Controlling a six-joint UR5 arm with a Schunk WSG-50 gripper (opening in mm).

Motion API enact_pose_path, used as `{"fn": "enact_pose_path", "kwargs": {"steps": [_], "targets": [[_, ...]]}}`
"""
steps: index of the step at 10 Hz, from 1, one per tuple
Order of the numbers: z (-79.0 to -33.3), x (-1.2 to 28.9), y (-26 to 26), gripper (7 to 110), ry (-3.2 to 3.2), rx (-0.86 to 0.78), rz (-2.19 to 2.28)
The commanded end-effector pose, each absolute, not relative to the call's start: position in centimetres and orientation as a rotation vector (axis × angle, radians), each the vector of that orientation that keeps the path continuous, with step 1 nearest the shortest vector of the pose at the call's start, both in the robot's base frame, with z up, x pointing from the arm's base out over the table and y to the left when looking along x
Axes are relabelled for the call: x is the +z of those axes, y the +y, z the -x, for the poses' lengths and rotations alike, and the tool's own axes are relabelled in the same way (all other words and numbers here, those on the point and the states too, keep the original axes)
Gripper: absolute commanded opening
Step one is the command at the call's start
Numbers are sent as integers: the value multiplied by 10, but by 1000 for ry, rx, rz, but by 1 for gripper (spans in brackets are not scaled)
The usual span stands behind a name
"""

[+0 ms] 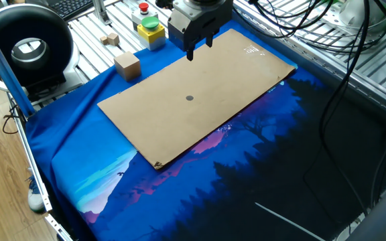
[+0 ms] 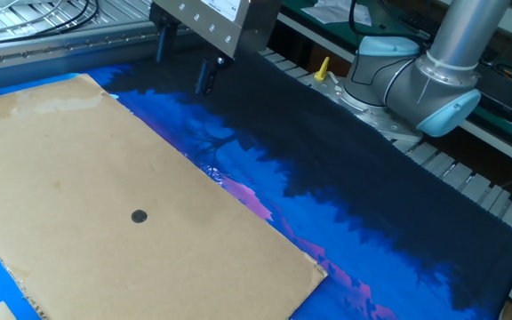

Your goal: Grab the block and place it at the designated location

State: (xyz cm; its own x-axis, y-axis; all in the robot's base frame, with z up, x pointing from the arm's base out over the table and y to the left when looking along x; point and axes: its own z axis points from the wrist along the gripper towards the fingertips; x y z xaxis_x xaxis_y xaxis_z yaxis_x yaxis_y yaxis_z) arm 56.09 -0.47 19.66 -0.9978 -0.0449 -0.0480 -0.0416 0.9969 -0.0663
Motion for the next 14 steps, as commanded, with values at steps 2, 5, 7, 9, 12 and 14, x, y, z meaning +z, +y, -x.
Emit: {"fn": "enact_pose_path", "kwargs": {"steps": [2,5,7,9,12,14], "targets": [[-570,186,9,7,3083,-88,78],[-557,188,14,7,3129,-76,43],[-554,190,14,7,3140,-80,33],[-549,191,5,7,3158,-139,24],[-529,191,38,7,3241,68,-71],[-568,191,49,7,3083,140,-35]]}}
